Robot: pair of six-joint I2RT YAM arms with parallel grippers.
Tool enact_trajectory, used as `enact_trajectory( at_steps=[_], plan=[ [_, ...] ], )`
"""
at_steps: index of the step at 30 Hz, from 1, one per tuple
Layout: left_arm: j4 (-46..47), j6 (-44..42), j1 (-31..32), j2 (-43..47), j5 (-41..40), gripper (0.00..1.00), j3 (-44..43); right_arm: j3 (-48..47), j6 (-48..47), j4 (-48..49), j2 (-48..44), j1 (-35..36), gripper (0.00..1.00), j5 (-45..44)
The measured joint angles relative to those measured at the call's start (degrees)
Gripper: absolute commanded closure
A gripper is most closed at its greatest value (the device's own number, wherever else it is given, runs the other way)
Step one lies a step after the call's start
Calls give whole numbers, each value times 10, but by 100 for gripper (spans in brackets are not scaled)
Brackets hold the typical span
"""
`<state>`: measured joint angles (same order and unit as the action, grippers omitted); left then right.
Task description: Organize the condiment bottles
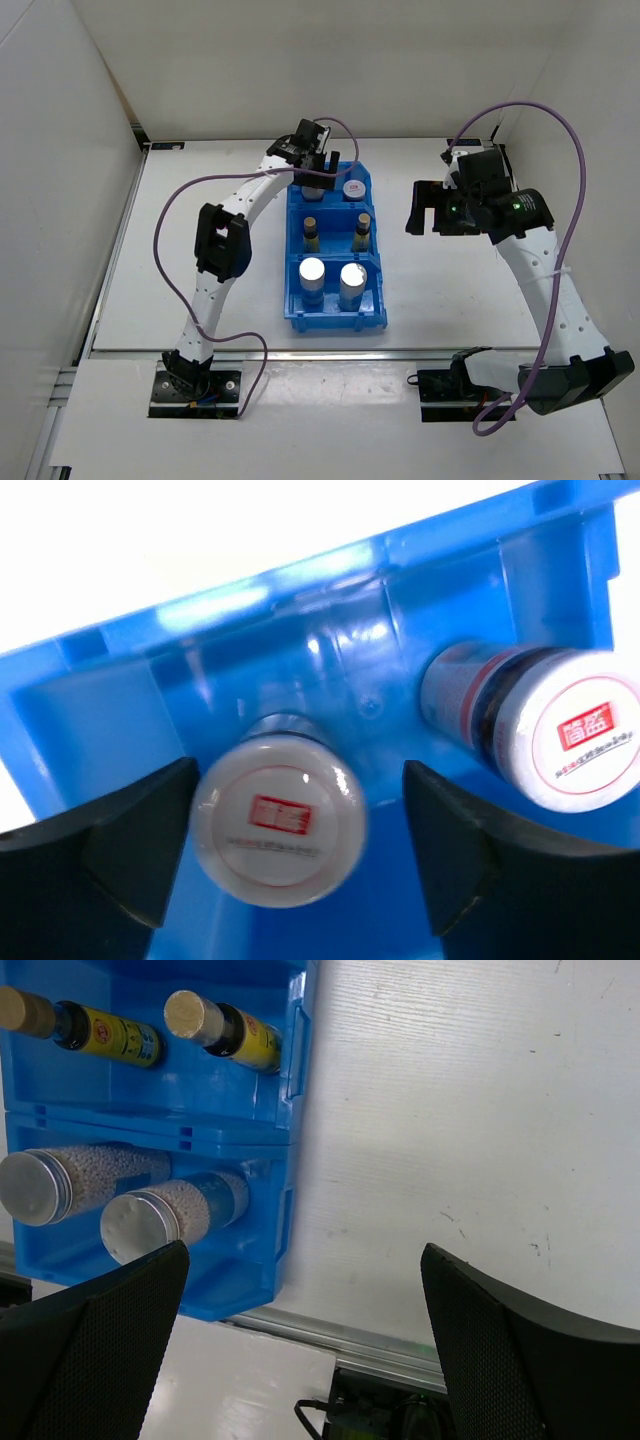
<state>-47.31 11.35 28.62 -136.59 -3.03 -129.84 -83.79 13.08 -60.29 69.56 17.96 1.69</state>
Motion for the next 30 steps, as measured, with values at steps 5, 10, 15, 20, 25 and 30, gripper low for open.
enact_trajectory(
  at_steps=[5,10,15,20,25,30],
  plan=[
    [10,5,-1,3,-8,0,-1,-4,0,-6,0,0,0,-1],
    [0,18,-13,34,-9,0,-7,-35,0,-30,0,0,0,-27],
    [-5,13,-33,159,-22,0,-19,-76,0,-52,1,0,0,-75],
    [35,-9,-60,470,-50,0,165,-103,4,-74,-1,0,0,-101],
    [103,-30,-64,807,-76,0,444,-75,12,-79,-25,0,0,-106],
    [153,-56,-64,1001,-83,0,663,-75,12,-77,-52,0,0,-96]
  ],
)
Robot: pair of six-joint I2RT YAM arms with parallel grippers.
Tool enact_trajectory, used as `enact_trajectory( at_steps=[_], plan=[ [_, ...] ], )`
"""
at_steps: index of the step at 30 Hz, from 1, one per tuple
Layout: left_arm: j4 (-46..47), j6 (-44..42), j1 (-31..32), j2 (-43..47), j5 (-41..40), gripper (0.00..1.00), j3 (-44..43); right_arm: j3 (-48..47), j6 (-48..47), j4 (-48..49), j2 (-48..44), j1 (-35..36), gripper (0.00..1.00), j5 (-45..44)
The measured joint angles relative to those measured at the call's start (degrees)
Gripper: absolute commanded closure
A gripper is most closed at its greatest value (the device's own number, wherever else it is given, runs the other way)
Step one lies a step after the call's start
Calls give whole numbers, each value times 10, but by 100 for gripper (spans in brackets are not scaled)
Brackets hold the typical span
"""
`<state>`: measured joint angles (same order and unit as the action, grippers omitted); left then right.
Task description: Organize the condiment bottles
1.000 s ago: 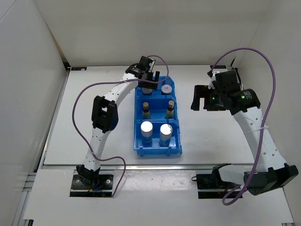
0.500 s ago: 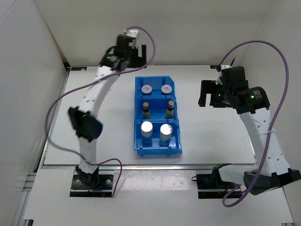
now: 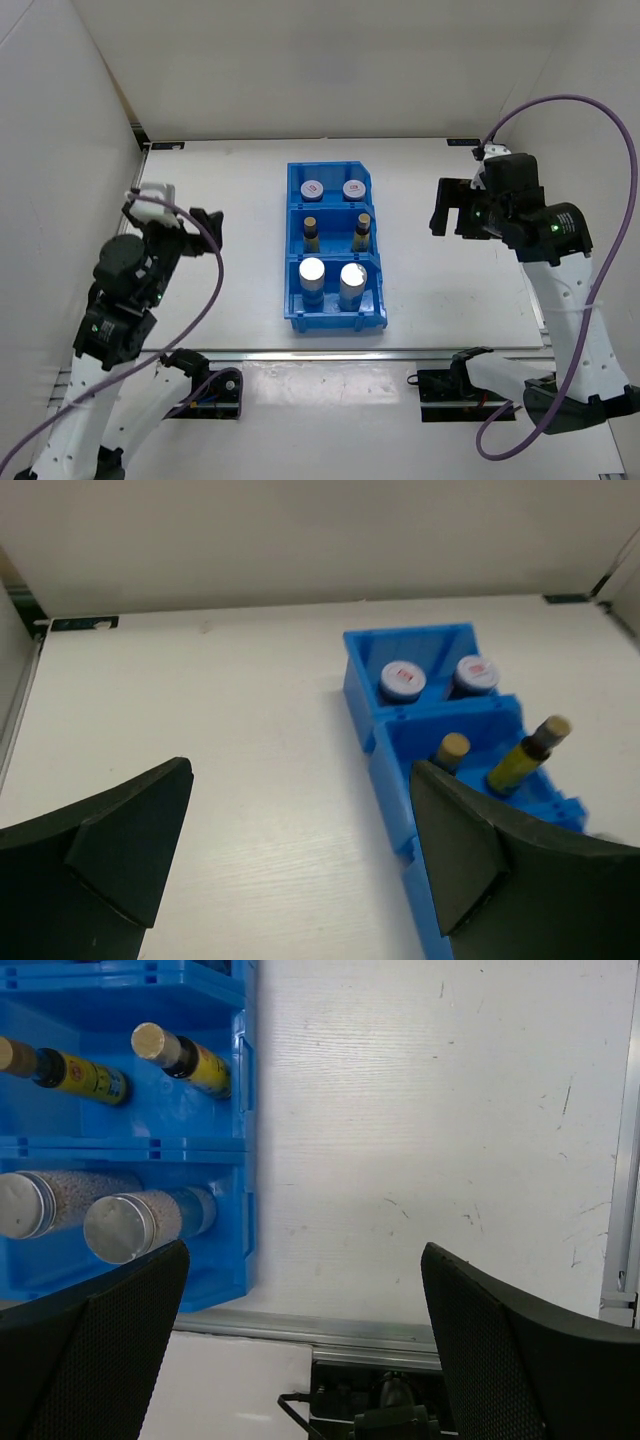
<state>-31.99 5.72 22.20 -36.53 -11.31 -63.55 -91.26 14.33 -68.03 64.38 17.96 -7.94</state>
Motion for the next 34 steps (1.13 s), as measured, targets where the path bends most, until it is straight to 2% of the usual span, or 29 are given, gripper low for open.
enact_trajectory(
  at_steps=[6,11,18,25,31,34],
  plan=[
    [8,-26,0,97,-44,0,136,10,-4,8,-21,0,0,12],
    [-2,-15,0,217,-98,0,230,69,-15,36,-66,0,0,36],
    [0,-15,0,367,-122,0,271,89,-21,53,-87,0,0,46],
    [-14,-20,0,336,-99,0,275,114,-23,80,-75,0,0,40],
    [-10,-67,0,359,-57,0,289,137,-24,96,-91,5,0,27],
    [-8,-81,0,359,-64,0,290,153,-25,98,-111,12,0,14]
  ],
)
